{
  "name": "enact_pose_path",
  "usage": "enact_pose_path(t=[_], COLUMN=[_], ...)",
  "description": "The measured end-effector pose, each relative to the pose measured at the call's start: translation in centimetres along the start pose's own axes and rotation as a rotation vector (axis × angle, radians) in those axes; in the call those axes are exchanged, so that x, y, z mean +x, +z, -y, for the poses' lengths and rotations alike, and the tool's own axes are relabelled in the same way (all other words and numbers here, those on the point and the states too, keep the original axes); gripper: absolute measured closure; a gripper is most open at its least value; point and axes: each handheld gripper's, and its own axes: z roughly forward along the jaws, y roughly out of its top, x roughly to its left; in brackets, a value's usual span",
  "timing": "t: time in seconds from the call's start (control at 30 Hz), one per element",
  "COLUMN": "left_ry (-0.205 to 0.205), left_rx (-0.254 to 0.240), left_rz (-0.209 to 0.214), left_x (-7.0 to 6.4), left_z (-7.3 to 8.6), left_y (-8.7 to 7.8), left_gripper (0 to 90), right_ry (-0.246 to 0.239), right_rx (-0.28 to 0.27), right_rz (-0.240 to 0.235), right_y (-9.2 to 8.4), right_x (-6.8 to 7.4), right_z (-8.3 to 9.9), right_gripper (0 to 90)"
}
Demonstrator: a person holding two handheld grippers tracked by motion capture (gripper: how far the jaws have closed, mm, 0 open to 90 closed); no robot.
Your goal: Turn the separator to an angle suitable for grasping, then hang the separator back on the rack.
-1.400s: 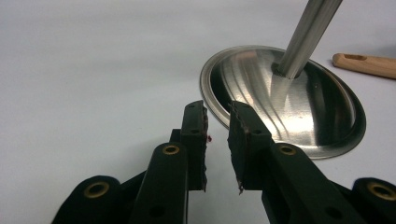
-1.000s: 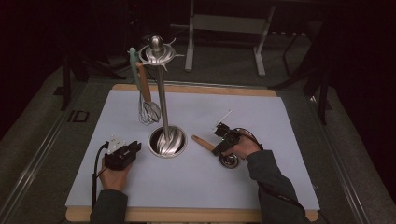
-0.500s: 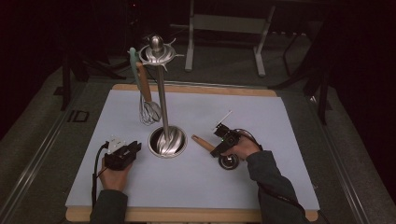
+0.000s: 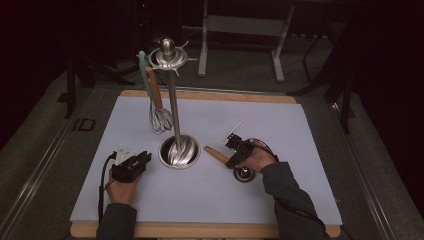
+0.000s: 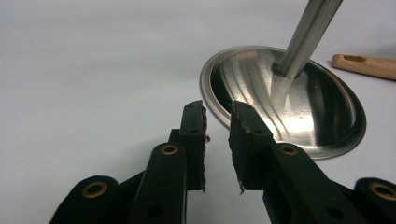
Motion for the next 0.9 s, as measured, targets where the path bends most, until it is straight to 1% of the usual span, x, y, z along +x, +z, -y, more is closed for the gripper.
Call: enact_pose_path(t=[0.07,0.1,0.13,0.17,0.23,0.27,0.43,0.5,0.57,0.67,0.7,0.73,0.77,0.9], left_ry=[0.000,-0.001,-0.001,-0.003,-0.003,-0.002,0.000,0.001,0.001,-0.001,-0.001,-0.002,-0.002,-0.001], left_rx=[0.000,-0.001,-0.001,0.003,0.004,0.005,0.003,0.003,0.003,0.003,0.004,0.005,0.004,0.001], left_rz=[0.000,0.000,0.000,0.000,-0.001,-0.001,-0.001,-0.001,-0.001,-0.001,-0.001,0.000,0.000,-0.001], left_x=[0.0,0.0,0.0,0.0,0.0,0.0,0.0,0.0,0.0,0.0,0.0,0.0,0.0,0.0], left_z=[0.0,0.0,0.0,0.0,0.0,0.0,0.0,0.0,0.0,0.0,0.0,0.0,0.0,0.0], left_y=[0.0,0.0,0.0,0.0,0.1,0.1,0.1,0.1,0.1,0.0,0.1,0.1,0.0,0.0], left_gripper=[75.5,75.5,75.5,75.5,75.5,75.5,75.5,75.5,75.5,75.5,75.5,75.5,75.5,75.5], right_ry=[-0.001,0.001,0.001,0.008,0.005,0.007,0.010,0.008,0.009,0.012,0.012,0.012,0.012,-0.008], right_rx=[-0.004,-0.024,-0.024,-0.028,-0.034,-0.046,-0.070,-0.092,-0.097,-0.132,-0.132,-0.154,-0.154,-0.174], right_rz=[-0.005,-0.011,-0.011,-0.001,0.002,0.003,0.004,0.003,0.004,0.004,0.004,0.000,0.000,-0.015], right_y=[-0.1,-0.3,-0.3,-0.5,-0.5,-0.7,-1.1,-1.4,-1.4,-1.9,-1.9,-2.2,-2.2,-2.5], right_x=[-0.1,-0.1,-0.1,-0.1,-0.1,-0.2,-0.1,-0.1,-0.1,0.0,0.0,0.1,0.1,0.3], right_z=[0.0,0.2,0.2,0.2,0.3,0.3,0.4,0.3,0.3,0.3,0.3,0.4,0.4,0.4], right_gripper=[70.2,70.9,70.9,70.9,71.0,71.0,71.1,71.1,71.1,71.1,71.1,71.1,71.1,71.1])
